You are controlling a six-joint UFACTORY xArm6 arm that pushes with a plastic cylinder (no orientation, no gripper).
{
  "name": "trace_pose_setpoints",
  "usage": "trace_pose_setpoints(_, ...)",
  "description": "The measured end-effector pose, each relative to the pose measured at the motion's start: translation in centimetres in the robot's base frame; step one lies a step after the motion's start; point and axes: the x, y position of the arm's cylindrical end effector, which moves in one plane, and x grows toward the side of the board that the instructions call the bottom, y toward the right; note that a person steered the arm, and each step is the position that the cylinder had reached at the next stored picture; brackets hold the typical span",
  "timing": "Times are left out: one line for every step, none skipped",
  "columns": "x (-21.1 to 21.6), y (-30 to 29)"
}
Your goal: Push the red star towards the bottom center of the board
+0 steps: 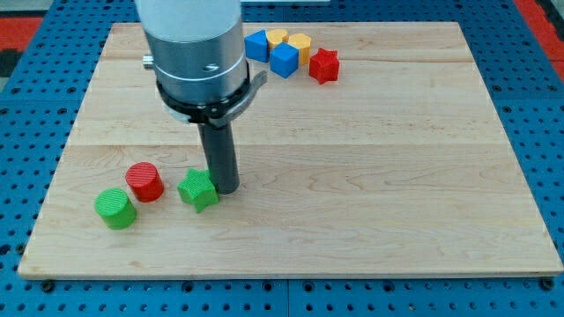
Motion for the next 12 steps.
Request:
trace_pose_setpoints(0.1,-1.5)
trace_pose_setpoints(0.1,-2.9)
trace_pose_setpoints(0.1,-4.5)
trace_pose_setpoints(0.2,-5.9)
trace_pose_setpoints(0.2,-6.0)
trace_pose_setpoints(-0.6,-0.8)
trace_pose_setpoints(-2.6,5.9)
trace_pose_setpoints(-4.7,11.9)
trace_pose_setpoints(-8.2,17.8)
trace_pose_setpoints(-15.7,21.9)
trace_pose_setpoints(-23.8,22.9)
trace_pose_setpoints(-24.0,22.9)
